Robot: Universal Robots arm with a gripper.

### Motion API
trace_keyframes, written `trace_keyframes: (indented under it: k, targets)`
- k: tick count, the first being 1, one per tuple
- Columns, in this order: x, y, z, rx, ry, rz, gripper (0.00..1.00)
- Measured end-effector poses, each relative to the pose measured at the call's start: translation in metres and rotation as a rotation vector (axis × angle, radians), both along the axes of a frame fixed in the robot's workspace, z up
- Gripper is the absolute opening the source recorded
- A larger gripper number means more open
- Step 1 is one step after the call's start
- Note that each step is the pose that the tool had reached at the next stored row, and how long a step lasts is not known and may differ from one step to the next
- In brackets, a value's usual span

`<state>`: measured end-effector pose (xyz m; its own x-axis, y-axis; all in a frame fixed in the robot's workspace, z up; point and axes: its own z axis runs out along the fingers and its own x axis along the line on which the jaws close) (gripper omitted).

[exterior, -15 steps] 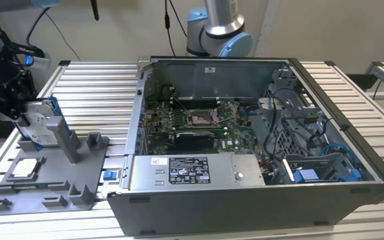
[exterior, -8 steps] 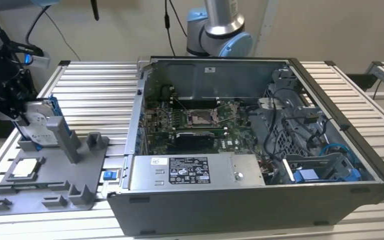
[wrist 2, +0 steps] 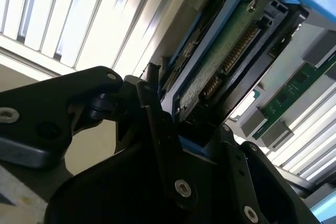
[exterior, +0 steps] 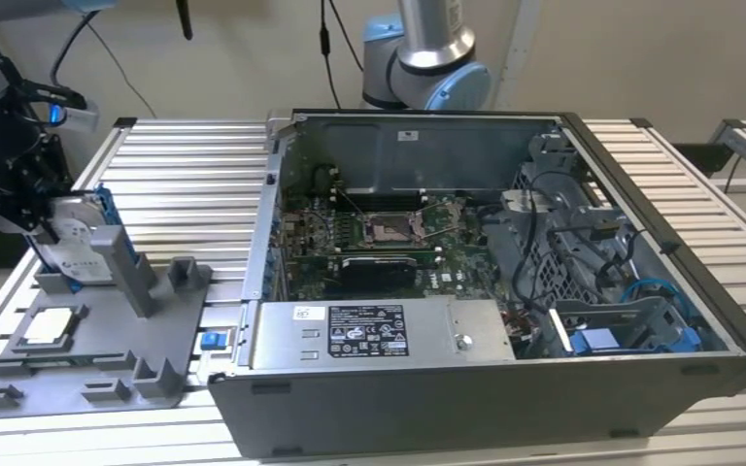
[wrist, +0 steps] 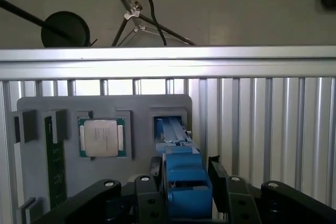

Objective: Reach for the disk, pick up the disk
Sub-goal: 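Pick up the disk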

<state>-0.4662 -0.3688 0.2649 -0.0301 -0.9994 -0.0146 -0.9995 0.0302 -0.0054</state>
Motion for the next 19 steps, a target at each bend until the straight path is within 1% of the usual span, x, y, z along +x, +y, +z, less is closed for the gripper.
trace_keyframes:
  k: [5,6,19]
  targets:
    - [0.0001,0.0,0.0,0.0,0.0,0.0,1.0]
    - [0.0001,0.0,0.0,0.0001,0.0,0.0,0.0]
    - [0.0001,0.0,0.0,0.0001,0.0,0.0,0.0]
